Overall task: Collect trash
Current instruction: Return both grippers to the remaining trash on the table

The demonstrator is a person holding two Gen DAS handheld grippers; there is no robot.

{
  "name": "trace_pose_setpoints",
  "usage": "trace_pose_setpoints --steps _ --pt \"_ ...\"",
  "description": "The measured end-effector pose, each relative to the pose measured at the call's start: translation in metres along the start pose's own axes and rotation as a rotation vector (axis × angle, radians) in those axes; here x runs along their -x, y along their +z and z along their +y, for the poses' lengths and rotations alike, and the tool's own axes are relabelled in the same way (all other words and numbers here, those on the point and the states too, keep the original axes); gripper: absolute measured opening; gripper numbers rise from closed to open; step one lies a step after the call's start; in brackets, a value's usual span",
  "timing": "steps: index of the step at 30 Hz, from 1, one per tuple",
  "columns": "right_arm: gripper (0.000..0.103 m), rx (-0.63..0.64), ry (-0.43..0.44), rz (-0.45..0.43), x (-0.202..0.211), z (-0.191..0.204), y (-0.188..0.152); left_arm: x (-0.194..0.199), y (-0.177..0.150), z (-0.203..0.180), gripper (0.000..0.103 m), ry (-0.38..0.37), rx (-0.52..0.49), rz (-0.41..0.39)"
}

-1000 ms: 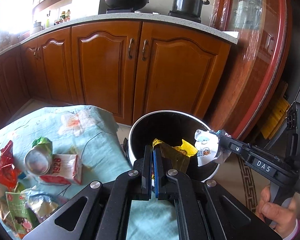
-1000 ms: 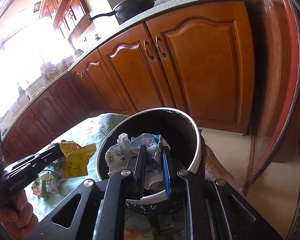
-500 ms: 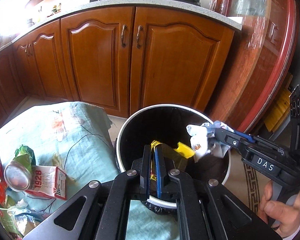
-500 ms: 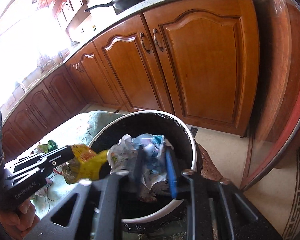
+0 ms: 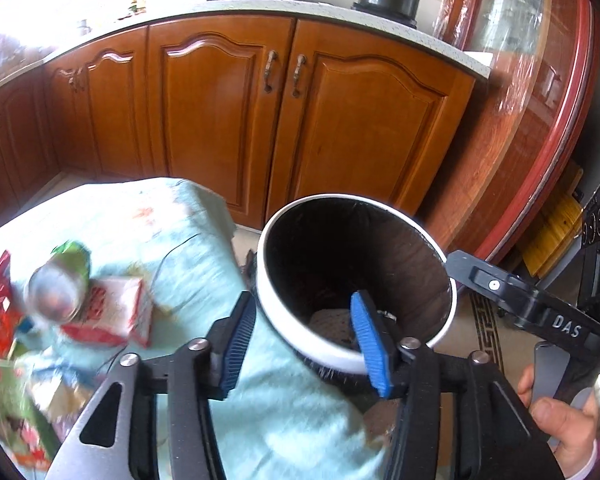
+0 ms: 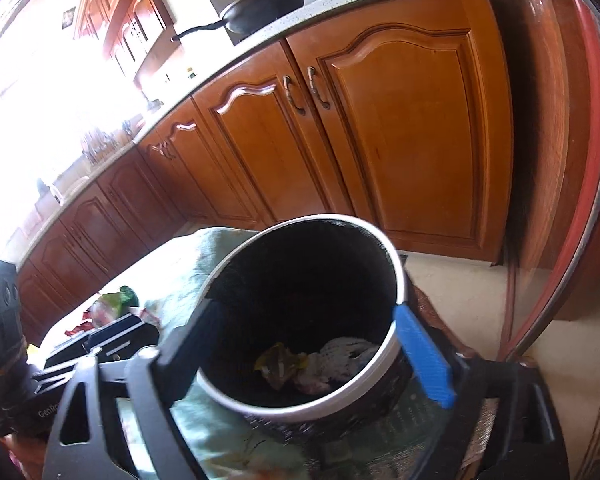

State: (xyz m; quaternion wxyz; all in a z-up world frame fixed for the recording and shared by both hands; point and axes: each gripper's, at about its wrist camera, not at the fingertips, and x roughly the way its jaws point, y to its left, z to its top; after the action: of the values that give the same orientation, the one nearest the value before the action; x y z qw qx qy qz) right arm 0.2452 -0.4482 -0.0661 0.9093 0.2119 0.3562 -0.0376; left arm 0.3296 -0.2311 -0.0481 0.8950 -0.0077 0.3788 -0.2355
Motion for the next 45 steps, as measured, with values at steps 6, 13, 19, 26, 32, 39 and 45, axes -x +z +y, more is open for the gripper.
trace_pose_setpoints --steps 6,13,19,26,32,39,45 --pt "0.094 -0.038 0.057 0.025 0.005 0.018 -0.023 0.036 -0.032 0.022 0.058 0.023 0.058 -0.020" --pt "0.094 -0.032 0.109 0.051 0.011 0.047 -0.048 0.081 -0.065 0.053 0.058 0.077 0.112 -0.045" --pt "0.094 -0.004 0.149 0.079 0.011 0.074 -0.064 0.119 -0.090 0.078 0.058 0.124 0.166 -0.060" --pt "0.094 0.041 0.189 0.111 0.007 0.106 -0.076 0.151 -0.109 0.110 0.059 0.161 0.241 -0.067" --pt "0.094 0.082 0.221 0.136 0.003 0.129 -0.085 0.166 -0.119 0.125 0.061 0.191 0.262 -0.063" --pt "0.094 0.126 0.243 0.160 -0.005 0.153 -0.089 0.173 -0.124 0.136 0.063 0.206 0.272 -0.056" --pt "0.094 0.164 0.274 0.179 -0.018 0.174 -0.090 0.167 -0.123 0.146 0.063 0.193 0.298 -0.039"
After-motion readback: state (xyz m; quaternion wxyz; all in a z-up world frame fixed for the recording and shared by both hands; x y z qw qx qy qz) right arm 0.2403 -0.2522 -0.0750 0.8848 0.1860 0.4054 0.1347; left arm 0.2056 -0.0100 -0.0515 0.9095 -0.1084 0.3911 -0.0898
